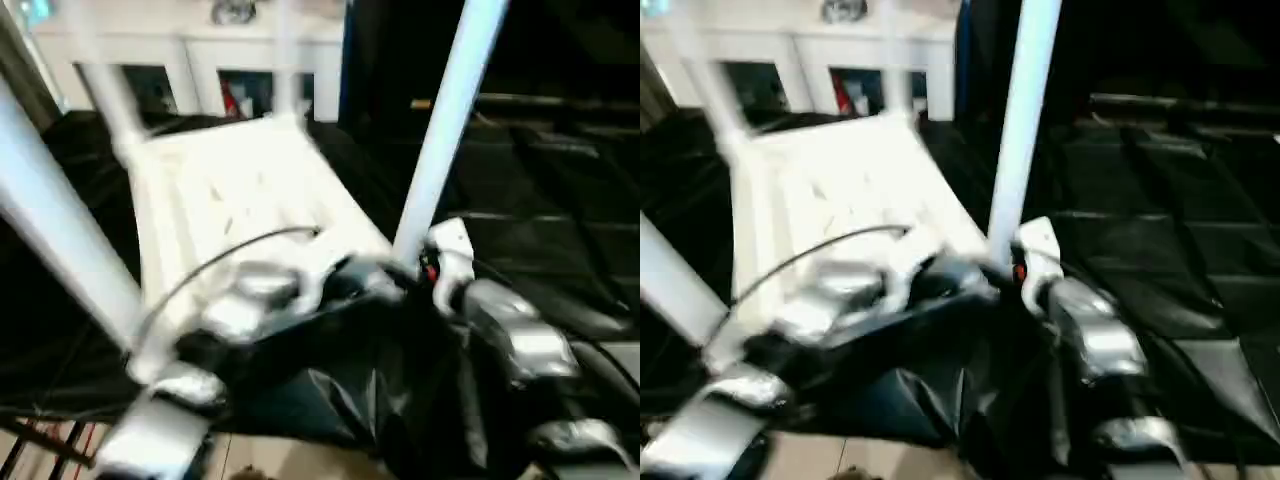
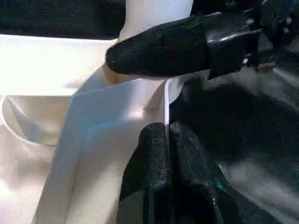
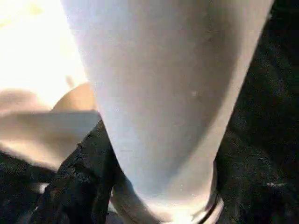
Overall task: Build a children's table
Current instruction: Rotate leg to tighten
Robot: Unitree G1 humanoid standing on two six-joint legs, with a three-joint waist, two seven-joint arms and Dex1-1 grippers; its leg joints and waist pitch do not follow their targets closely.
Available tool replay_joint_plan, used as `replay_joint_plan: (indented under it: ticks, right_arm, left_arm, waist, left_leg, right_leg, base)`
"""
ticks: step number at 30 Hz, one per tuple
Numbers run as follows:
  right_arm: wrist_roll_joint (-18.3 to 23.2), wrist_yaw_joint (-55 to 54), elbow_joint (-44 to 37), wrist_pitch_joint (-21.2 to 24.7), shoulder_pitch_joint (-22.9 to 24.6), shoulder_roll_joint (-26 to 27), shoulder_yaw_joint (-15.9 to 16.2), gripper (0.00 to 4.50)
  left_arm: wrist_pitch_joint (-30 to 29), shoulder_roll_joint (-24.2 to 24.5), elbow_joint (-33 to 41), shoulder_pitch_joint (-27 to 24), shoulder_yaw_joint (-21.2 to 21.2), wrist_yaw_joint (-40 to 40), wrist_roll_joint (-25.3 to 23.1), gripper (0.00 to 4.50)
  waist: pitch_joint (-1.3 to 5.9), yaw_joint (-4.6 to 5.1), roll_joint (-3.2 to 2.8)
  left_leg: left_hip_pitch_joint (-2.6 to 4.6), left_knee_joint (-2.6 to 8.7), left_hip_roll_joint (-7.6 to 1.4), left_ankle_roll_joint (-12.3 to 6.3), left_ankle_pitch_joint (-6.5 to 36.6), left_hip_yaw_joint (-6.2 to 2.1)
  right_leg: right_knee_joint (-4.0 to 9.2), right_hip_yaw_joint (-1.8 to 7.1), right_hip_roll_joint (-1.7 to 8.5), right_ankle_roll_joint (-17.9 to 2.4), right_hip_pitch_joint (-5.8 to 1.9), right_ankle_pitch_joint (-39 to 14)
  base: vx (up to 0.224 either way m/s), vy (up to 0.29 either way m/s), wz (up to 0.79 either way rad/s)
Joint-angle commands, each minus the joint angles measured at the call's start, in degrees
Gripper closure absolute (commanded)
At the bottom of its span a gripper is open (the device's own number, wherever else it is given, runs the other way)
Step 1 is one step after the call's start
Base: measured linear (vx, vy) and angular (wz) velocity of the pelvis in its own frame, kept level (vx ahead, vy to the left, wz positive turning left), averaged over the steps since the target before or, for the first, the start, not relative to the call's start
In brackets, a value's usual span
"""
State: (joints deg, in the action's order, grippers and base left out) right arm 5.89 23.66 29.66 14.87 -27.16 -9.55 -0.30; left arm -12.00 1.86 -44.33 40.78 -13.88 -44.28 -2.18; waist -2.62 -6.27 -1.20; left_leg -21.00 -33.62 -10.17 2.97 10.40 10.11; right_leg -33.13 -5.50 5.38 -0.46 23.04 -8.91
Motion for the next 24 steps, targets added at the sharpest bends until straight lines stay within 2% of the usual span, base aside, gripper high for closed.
replay_joint_plan:
  ticks: [1, 2, 3, 4, 5, 6, 7, 10, 12, 16, 19, 20, 22, 24]
  right_arm:
    - [-2.49, -0.19, 2.28, 1.15, 0.53, 2.87, 4.45, 1.52]
    - [-2.81, -0.39, 2.51, 0.64, 0.39, 3.49, 4.59, 1.17]
    - [-1.5, 0.85, 2.25, 0.78, 0.38, 4.35, 3.92, 1.18]
    - [-0.48, 2.12, 2.02, 0.72, 0.26, 5.05, 3.45, 1.12]
    - [-0.48, 2.12, 2.02, 0.72, 0.26, 5.05, 3.45, 1.12]
    - [-0.06, 4.5, 1.18, 0.35, 0.31, 5.15, 4.01, 0.82]
    - [-0.45, 5.69, 0.72, -0.4, 0.44, 4.65, 4.91, 0.72]
    - [-0.95, 7.1, 0.08, -1.37, 0.71, 3.83, 6.04, 0.68]
    - [-0.73, 11.76, -2.18, -2.72, 1.78, 1.04, 7.91, 0.68]
    - [0.35, 18.22, -5.02, -2.7, 2.95, -2.5, 8.32, 0.68]
    - [0.78, 20.56, -5.86, -2.59, 3.29, -3.89, 8.08, 0.68]
    - [1.19, 23.45, -6.81, -2.53, 3.68, -5.69, 7.94, 0.68]
    - [2.39, 30.21, -9.09, -2.83, 4.82, -10.45, 8.11, 0.68]
    - [3.07, 33.06, -10.06, -2.63, 5.31, -12.37, 8.41, 0.68]
  left_arm:
    - [3.06, -3.57, 0.76, 2.3, -0.36, 1.76, 1.01, 4.5]
    - [3.5, -3.88, 0.3, 2.5, -0.37, 1.95, 0.64, 4.5]
    - [3.81, -4.01, 0.28, 2.47, -0.4, 1.41, 0.54, 4.5]
    - [4.51, -4.01, 0.03, 2.5, -0.42, 0.63, 0.4, 4.5]
    - [4.51, -4.01, 0.03, 2.5, -0.42, 0.63, 0.4, 4.5]
    - [5.12, -3.65, 0.27, 2.23, -0.5, -1.25, 0.55, 4.5]
    - [5.74, -3.39, 0.31, 2.11, -0.61, -2.36, 0.69, 4.5]
    - [6.34, -3.06, 0.54, 1.9, -0.76, -3.73, 0.95, 4.5]
    - [6.71, -1.77, 1.97, 1.12, -1.37, -7.1, 1.99, 4.5]
    - [6.9, 0.18, 4.15, -0.13, -1.86, -11.98, 3.09, 4.5]
    - [6.76, 1.0, 5.4, -0.82, -1.99, -14.25, 3.63, 4.5]
    - [6.22, 2.26, 7.29, -1.79, -2.46, -17.44, 4.33, 4.5]
    - [4.59, 5.49, 11.49, -4.09, -3.76, -23.7, 5.37, 4.5]
    - [4.09, 6.96, 13.09, -4.99, -4.29, -25.85, 5.67, 4.5]
  waist:
    - [3.67, -0.02, 1.22]
    - [3.75, -0.05, 0.99]
    - [3.8, -0.06, 1.15]
    - [3.77, -0.07, 1.07]
    - [3.71, -0.1, 1.13]
    - [3.71, -0.18, 1.04]
    - [3.61, -0.15, 1.12]
    - [3.51, -0.05, 1.04]
    - [3.55, -0.11, 1.15]
    - [3.63, -0.33, 1.14]
    - [3.58, -0.48, 1.1]
    - [3.51, -0.51, 0.88]
    - [3.54, -0.83, 1.0]
    - [3.53, -1.12, 0.71]
  left_leg:
    - [0.41, 4.3, -2.78, -1.88, 11.97, -0.99]
    - [0.36, 4.18, -2.78, -2.33, 10.94, -0.9]
    - [0.31, 4.11, -2.69, -2.82, 10.17, -0.83]
    - [0.24, 4.11, -2.66, -3.14, 10.0, -0.79]
    - [0.2, 4.11, -2.66, -3.59, 10.15, -0.78]
    - [0.27, 4.16, -2.69, -3.61, 10.24, -0.82]
    - [0.3, 4.2, -2.7, -3.58, 10.94, -0.81]
    - [0.32, 4.41, -2.89, -3.12, 12.25, -0.96]
    - [0.39, 4.35, -2.9, -3.23, 12.5, -0.9]
    - [0.27, 4.17, -3.03, -4.53, 11.13, -0.82]
    - [0.44, 4.15, -3.19, -4.53, 11.59, -0.77]
    - [0.39, 4.24, -3.14, -4.3, 11.83, -0.84]
    - [0.44, 4.25, -3.49, -4.25, 12.47, -0.9]
    - [0.47, 4.16, -3.44, -4.68, 12.28, -0.71]
  right_leg:
    - [4.27, 2.86, 4.12, -8.71, -2.81, -19.52]
    - [3.95, 2.94, 4.04, -9.5, -2.76, -16.93]
    - [3.79, 2.9, 4.02, -10.06, -2.95, -15.23]
    - [3.79, 2.92, 4.07, -10.28, -3.0, -14.91]
    - [3.88, 2.89, 4.14, -10.24, -3.07, -15.42]
    - [3.95, 2.85, 4.17, -10.23, -3.07, -15.9]
    - [4.1, 2.81, 4.16, -9.94, -3.05, -17.25]
    - [4.2, 2.84, 4.16, -9.52, -2.97, -18.89]
    - [4.11, 2.87, 4.13, -9.81, -3.06, -17.93]
    - [3.72, 2.95, 4.23, -11.26, -3.17, -14.79]
    - [3.81, 2.97, 4.33, -11.58, -3.04, -15.97]
    - [3.85, 2.92, 4.23, -11.5, -3.01, -16.6]
    - [3.7, 2.93, 4.31, -11.33, -3.3, -16.59]
    - [3.6, 2.9, 4.06, -11.82, -2.95, -15.93]
  base:
    - [0.0, 0.0, 0.0]
    - [0.0, 0.0, 0.0]
    - [0.0, 0.0, 0.0]
    - [0.0, 0.0, 0.0]
    - [0.0, 0.0, 0.0]
    - [0.0, 0.0, 0.0]
    - [0.0, 0.0, 0.0]
    - [0.0, 0.0, 0.0]
    - [0.0, 0.0, 0.0]
    - [0.0, 0.0, 0.0]
    - [0.0, 0.0, 0.0]
    - [0.0, 0.0, 0.0]
    - [0.0, 0.0, 0.0]
    - [0.0, 0.0, 0.0]
